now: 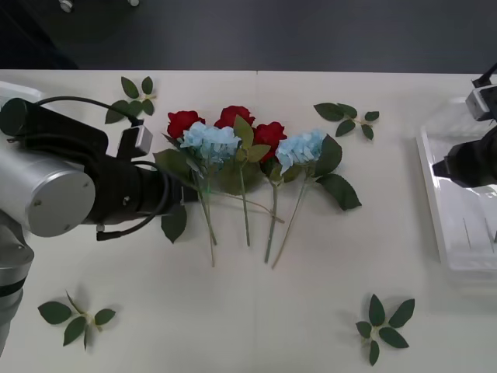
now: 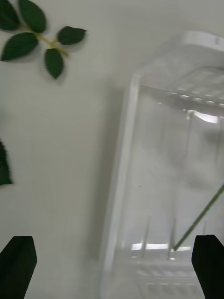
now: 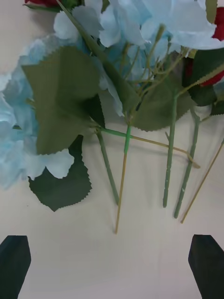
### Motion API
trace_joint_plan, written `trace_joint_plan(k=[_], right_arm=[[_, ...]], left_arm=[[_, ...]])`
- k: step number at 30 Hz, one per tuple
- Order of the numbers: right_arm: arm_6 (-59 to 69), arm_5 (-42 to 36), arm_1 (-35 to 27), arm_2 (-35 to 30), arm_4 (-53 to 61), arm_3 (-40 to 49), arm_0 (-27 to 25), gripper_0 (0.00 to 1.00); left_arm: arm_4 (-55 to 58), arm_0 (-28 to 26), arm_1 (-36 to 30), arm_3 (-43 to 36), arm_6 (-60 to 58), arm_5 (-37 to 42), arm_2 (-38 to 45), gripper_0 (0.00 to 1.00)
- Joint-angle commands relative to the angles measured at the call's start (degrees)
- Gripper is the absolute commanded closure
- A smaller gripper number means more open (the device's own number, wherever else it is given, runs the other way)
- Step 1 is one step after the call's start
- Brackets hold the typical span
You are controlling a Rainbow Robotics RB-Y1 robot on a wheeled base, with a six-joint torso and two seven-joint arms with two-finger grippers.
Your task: Put the red flowers into the right box and the blue flowers into the left box
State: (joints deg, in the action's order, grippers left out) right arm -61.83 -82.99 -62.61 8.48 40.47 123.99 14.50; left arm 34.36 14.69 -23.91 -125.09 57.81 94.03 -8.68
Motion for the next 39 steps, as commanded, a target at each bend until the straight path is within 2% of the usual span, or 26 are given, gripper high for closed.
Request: trace_joint_plan(k=[1,6,12,17,21,25,33,39], right_arm=[[1.7,0.8,2.6,-0.7,6.7,4.3,0.8,0.02],[6.5,2.7,7.5,2.8,9.9,5.7,2.9,0.01],[14.1,2.8,11.8,13.2,4.4,5.4,9.6,0.01],[20.5,4.6,16.6,24.0,-2.7,0.2,15.6,0.01],[23.3,5.6,19.6,29.6,-6.5,-5.2,18.9,0.02],[25.3,7.7,22.7,32.8,-8.7,-11.5,21.4,0.02],[26.5,9.1,27.2,33.3,-10.8,-21.2,23.3,0.02],[32.3,11.0,28.4,34.4,-10.4,-25.6,24.4,0.02]], left_arm=[[-1.0,1.6,2.3,0.4,-0.1,-0.2,-0.1,0.0],[-4.6,2.6,6.8,4.6,4.2,-1.1,0.1,0.0],[-5.6,5.7,9.1,10.8,6.9,-3.1,-0.6,0.0],[-6.1,9.3,9.2,17.1,7.5,-5.3,-1.9,0.0],[-6.4,11.5,9.2,21.5,8.1,-7.2,-1.9,0.0],[-6.3,12.6,9.2,24.9,9.2,-8.7,-2.0,0.0],[-6.4,12.6,9.2,28.5,10.7,-10.8,-3.8,0.04],[-6.6,12.6,10.9,33.0,12.3,-14.9,-4.2,0.06]])
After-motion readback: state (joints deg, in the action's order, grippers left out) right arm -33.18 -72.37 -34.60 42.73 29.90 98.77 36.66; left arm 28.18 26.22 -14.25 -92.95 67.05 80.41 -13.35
